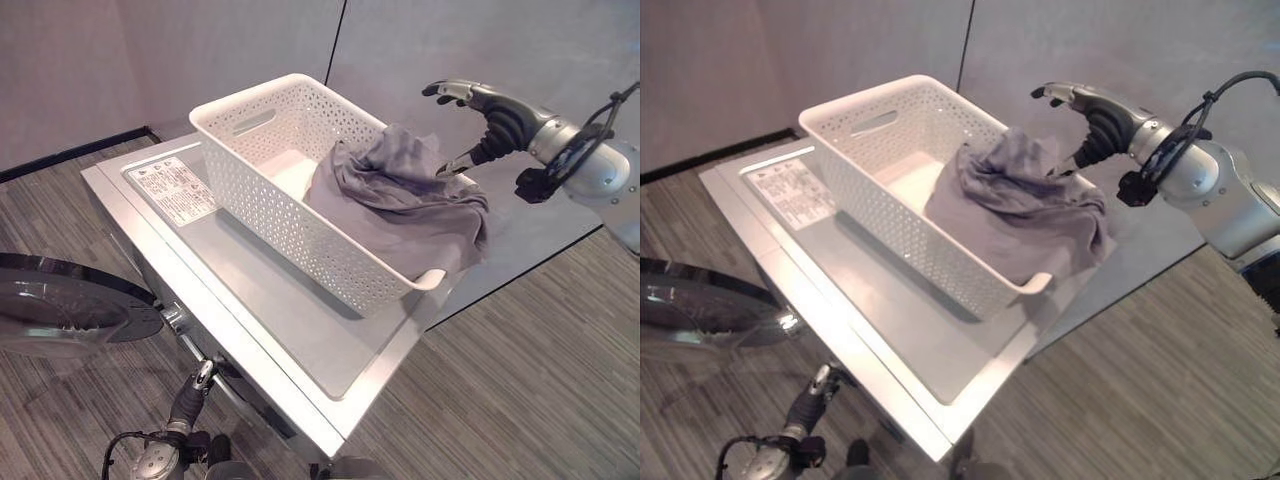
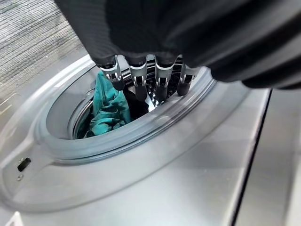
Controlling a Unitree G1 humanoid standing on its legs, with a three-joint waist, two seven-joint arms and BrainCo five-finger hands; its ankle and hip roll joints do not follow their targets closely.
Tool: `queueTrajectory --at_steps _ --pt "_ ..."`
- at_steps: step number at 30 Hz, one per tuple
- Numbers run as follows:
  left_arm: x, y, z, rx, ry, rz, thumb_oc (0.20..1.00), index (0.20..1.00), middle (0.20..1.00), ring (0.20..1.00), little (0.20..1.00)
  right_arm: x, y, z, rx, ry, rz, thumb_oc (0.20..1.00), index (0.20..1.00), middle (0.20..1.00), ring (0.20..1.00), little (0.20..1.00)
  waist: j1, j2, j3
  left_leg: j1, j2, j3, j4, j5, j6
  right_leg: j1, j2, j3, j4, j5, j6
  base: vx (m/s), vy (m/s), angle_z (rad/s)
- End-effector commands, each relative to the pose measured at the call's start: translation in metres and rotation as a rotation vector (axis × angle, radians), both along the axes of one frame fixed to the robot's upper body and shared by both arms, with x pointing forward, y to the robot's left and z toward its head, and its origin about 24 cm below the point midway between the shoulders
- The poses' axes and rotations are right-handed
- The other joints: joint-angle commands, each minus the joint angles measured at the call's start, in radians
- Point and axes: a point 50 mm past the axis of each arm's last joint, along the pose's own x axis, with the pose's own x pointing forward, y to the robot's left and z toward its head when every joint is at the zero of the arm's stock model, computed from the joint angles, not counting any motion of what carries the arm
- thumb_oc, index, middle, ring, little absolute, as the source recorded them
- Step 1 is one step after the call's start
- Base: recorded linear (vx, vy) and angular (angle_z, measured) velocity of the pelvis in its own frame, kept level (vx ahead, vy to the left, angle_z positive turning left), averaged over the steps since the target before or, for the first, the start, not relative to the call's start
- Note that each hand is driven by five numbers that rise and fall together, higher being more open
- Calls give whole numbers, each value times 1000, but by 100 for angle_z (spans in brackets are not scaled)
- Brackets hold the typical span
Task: Grab the laundry basket,head to the washer,open it,put in the laundry and shut it.
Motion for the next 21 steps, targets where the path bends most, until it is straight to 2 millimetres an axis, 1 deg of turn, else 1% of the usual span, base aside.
queueTrajectory --at_steps 1,3,4,5,6,8,9,11,13,14,16,19,20,21 --pt "38 -25 32 -49 -205 -121 1000 1000 1000 1000 1000 -5 -6 28 -42 -62 -31 956 956 956 956 956 0 12 43 -28 55 6 65 -125 14 59 -39 -38 35 -174 29 0 0 0" --pt "39 -27 32 -54 -207 -127 1000 1000 1000 1000 1000 -4 -5 26 -59 -46 -33 956 956 956 956 956 2 11 45 -30 55 3 61 -122 13 56 -39 -42 37 -176 28 1 1 6" --pt "39 -27 32 -55 -207 -126 1000 1000 1000 1000 1000 -4 -5 26 -59 -46 -33 1000 1000 1000 1000 1000 2 12 45 -30 55 2 60 -122 13 56 -39 -42 37 -176 28 9 -2 12" --pt "39 -28 32 -59 -207 -132 1000 1000 1000 1000 1000 -3 -2 26 -79 -40 -27 959 959 959 959 959 4 8 48 -32 55 0 59 -120 13 56 -38 -46 38 -177 28 14 -10 14" --pt "39 -29 32 -61 -207 -135 1000 1000 1000 1000 1000 -3 2 25 -100 -28 -14 1000 1000 1000 1000 1000 7 3 52 -34 55 -6 58 -119 13 56 -36 -47 38 -177 28 21 -13 11" --pt "39 -29 32 -63 -207 -135 1000 1000 1000 1000 1000 -2 4 24 -111 -21 -11 1000 1000 1000 1000 1000 8 1 52 -35 55 -7 56 -118 13 56 -36 -49 39 -178 28 15 -15 8" --pt "39 -29 32 -64 -206 -143 1000 1000 1000 1000 1000 2 6 16 -157 14 -15 1000 1000 1000 1000 1000 16 -6 57 -41 58 -13 54 -115 11 55 -33 -58 38 -180 28 10 -25 6" --pt "40 -29 33 -61 -206 -145 1000 1000 1000 1000 1000 4 6 13 -171 22 -23 1000 1000 1000 1000 1000 18 -9 59 -45 59 -17 54 -113 10 55 -32 -60 38 -180 28 7 -19 5" --pt "41 -28 33 -51 -205 -151 1000 1000 1000 1000 1000 8 6 5 -192 46 -39 1000 1000 1000 1000 1000 30 -18 67 -60 59 -29 52 -108 9 50 -30 -67 37 -181 27 7 -28 13" --pt "41 -28 33 -51 -205 -151 1000 1000 1000 1000 1000 9 6 5 -192 46 -39 1000 1000 1000 1000 1000 29 -18 66 -61 59 -30 53 -108 9 50 -30 -68 37 -181 27 -2 -35 15" --pt "42 -26 35 -45 -208 -151 1000 1000 1000 1000 1000 12 2 -1 -206 71 -63 1000 1000 1000 1000 1000 40 -23 80 -87 59 -47 57 -103 7 41 -27 -79 37 -184 25 -22 -42 19" --pt "43 -25 35 -39 -209 -154 1000 1000 1000 1000 1000 13 -5 -9 -224 99 -90 1000 1000 1000 1000 1000 47 -26 90 -108 60 -59 62 -99 4 34 -25 -86 38 -187 23 -8 -38 22" --pt "43 -25 36 -38 -209 -160 1000 1000 1000 1000 1000 13 -10 -15 -254 130 -111 1000 1000 1000 1000 1000 57 -26 101 -114 62 -69 65 -100 2 36 -21 -92 39 -190 20 0 -42 20" --pt "43 -25 36 -37 -210 -160 1000 1000 1000 1000 1000 13 -10 -15 -254 130 -112 1000 1000 1000 1000 1000 54 -28 99 -119 59 -71 64 -97 3 32 -24 -95 39 -189 20 19 -46 26"
